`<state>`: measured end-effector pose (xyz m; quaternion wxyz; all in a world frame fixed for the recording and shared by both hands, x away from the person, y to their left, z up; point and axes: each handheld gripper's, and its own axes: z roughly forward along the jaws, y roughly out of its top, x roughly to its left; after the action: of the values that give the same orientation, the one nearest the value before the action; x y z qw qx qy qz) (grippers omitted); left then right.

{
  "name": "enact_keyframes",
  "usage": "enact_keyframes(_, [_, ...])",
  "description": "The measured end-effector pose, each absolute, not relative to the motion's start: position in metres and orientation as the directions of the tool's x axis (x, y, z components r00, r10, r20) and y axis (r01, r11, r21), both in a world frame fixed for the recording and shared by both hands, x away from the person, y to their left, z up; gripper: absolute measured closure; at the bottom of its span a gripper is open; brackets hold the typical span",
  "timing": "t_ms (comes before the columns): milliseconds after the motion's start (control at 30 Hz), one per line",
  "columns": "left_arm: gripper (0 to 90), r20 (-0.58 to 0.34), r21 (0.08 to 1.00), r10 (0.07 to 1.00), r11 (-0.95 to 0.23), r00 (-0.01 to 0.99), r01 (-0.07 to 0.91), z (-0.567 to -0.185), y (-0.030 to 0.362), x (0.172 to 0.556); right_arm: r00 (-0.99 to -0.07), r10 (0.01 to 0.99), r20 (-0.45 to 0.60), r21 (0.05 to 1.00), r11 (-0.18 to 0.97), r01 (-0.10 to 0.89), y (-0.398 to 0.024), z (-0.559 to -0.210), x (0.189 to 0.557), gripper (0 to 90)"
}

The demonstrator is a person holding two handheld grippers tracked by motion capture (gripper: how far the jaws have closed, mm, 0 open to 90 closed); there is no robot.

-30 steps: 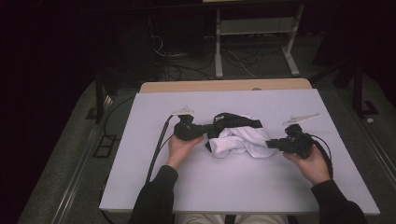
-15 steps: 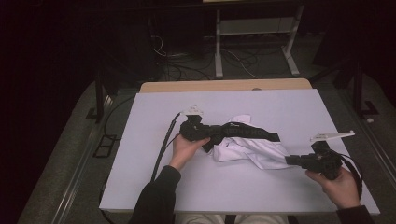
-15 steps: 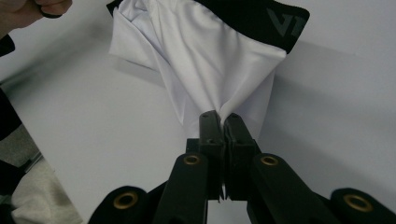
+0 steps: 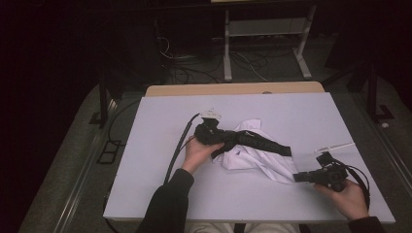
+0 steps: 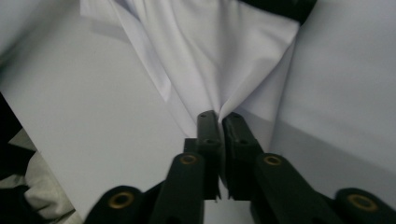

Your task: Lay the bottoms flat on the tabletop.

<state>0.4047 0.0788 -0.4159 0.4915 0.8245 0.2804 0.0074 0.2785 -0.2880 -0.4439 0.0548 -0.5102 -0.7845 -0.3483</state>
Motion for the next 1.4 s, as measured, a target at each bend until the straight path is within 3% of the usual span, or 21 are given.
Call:
enact_keyframes(100, [87.1,-0.247,0.817,0.478,-0.365,0.843,0.447,-0.418,0.078,0.406,-0.482,0.784,0.391,0.534,0.233,0.813,-0.293,-0.439,0.284,46.5])
enact_keyframes(233, [87.1,-0.241,0.811,0.482,-0.377,0.843,0.447,-0.418,0.078,0.408,-0.442,0.790,0.426,0.592,0.126,0.796,-0.305,-0.429,0.302,39.9])
enact_keyframes(467, [87.0,-0.226,0.795,0.496,-0.404,0.838,0.453,-0.417,0.072,0.417,-0.395,0.799,0.454,0.603,0.051,0.796,-0.310,-0.432,0.325,38.4])
enact_keyframes(700, [86.9,-0.230,0.794,0.511,-0.394,0.828,0.464,-0.421,0.069,0.423,-0.382,0.774,0.505,0.590,0.013,0.807,-0.309,-0.441,0.349,42.0])
enact_keyframes(1233, [86.9,-0.228,0.793,0.521,-0.391,0.823,0.467,-0.426,0.069,0.425,-0.367,0.754,0.545,0.537,0.022,0.843,-0.301,-0.457,0.365,52.3])
enact_keyframes(1333, [86.9,-0.228,0.793,0.521,-0.392,0.823,0.467,-0.426,0.069,0.425,-0.366,0.760,0.538,0.526,0.037,0.850,-0.298,-0.459,0.368,60.2])
enact_keyframes(1400, [86.9,-0.226,0.792,0.522,-0.393,0.822,0.467,-0.425,0.069,0.425,-0.379,0.747,0.547,0.525,0.047,0.850,-0.296,-0.458,0.369,71.8])
